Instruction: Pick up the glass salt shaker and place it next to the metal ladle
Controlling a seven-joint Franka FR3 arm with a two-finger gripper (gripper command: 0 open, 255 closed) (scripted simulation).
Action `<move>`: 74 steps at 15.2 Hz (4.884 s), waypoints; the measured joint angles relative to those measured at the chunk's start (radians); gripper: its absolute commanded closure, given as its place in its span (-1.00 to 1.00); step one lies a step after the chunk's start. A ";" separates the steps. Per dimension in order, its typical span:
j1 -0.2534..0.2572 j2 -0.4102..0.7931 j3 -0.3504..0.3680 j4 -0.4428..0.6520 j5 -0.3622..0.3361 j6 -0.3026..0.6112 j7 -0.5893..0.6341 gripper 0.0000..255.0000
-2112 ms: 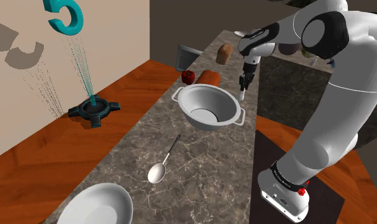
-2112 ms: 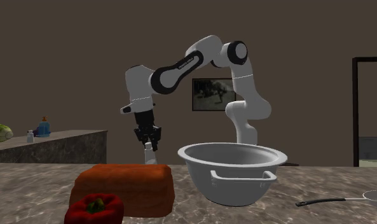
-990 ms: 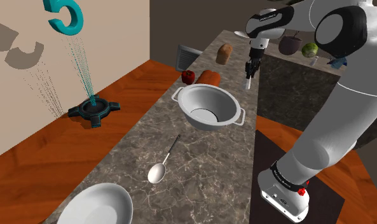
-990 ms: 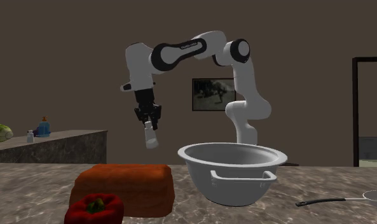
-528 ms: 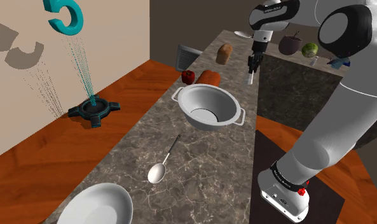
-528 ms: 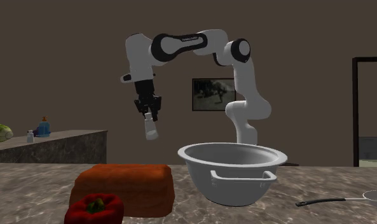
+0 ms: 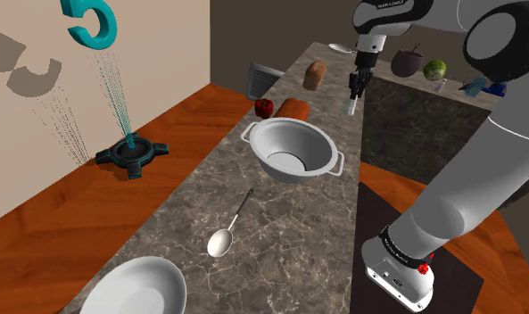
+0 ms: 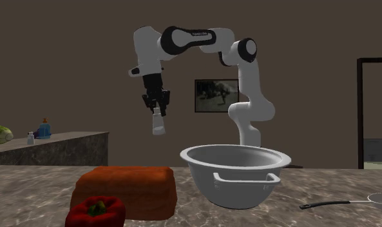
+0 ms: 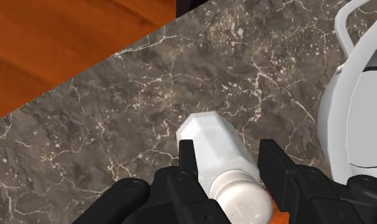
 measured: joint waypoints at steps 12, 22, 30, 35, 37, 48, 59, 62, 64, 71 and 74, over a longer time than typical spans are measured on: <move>0.115 -0.356 0.141 -0.387 -0.046 0.039 0.286 1.00; 0.201 -0.573 0.303 -0.589 0.028 0.026 0.516 1.00; 0.287 -0.673 0.442 -0.672 0.138 0.021 0.693 1.00; 0.354 -0.702 0.545 -0.700 0.226 0.038 0.818 1.00; 0.378 -0.693 0.584 -0.687 0.258 0.041 0.866 1.00; 0.487 -0.588 0.808 -0.584 0.399 0.107 1.131 1.00; 0.543 -0.345 1.046 -0.362 0.402 0.204 1.435 1.00; 0.547 -0.297 1.076 -0.348 0.386 0.244 1.471 1.00; 0.548 -0.282 1.085 -0.361 0.382 0.271 1.475 1.00; 0.551 -0.242 1.102 -0.420 0.374 0.366 1.473 1.00; 0.552 -0.217 1.110 -0.443 0.366 0.411 1.475 1.00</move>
